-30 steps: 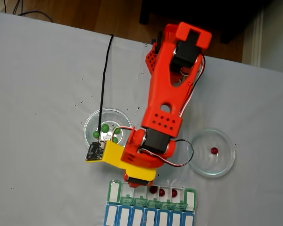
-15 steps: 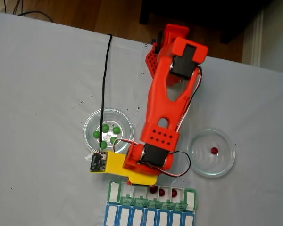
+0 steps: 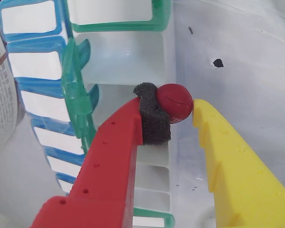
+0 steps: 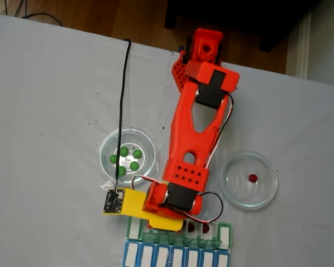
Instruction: Sort medicines into box.
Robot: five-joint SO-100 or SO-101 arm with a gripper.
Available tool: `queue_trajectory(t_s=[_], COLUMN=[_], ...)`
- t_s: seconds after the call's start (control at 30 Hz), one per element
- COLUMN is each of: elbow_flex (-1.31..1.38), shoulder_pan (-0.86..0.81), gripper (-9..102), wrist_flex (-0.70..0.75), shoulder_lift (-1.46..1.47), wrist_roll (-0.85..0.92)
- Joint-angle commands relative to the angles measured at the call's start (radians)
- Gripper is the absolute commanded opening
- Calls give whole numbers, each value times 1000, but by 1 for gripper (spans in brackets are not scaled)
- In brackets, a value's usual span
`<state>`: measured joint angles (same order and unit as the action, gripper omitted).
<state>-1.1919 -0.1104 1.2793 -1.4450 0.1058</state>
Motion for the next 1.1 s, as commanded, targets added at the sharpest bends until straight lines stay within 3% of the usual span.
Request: queue_trajectory(t_s=[0.0, 0.2, 1.07], elbow_flex=[124, 202, 69], shoulder_pan=[31, 54, 127], gripper=[1, 1, 1], wrist_flex=[0, 64, -86], shoulder_lift=[-21, -12, 25], wrist_roll=[-17, -58, -94])
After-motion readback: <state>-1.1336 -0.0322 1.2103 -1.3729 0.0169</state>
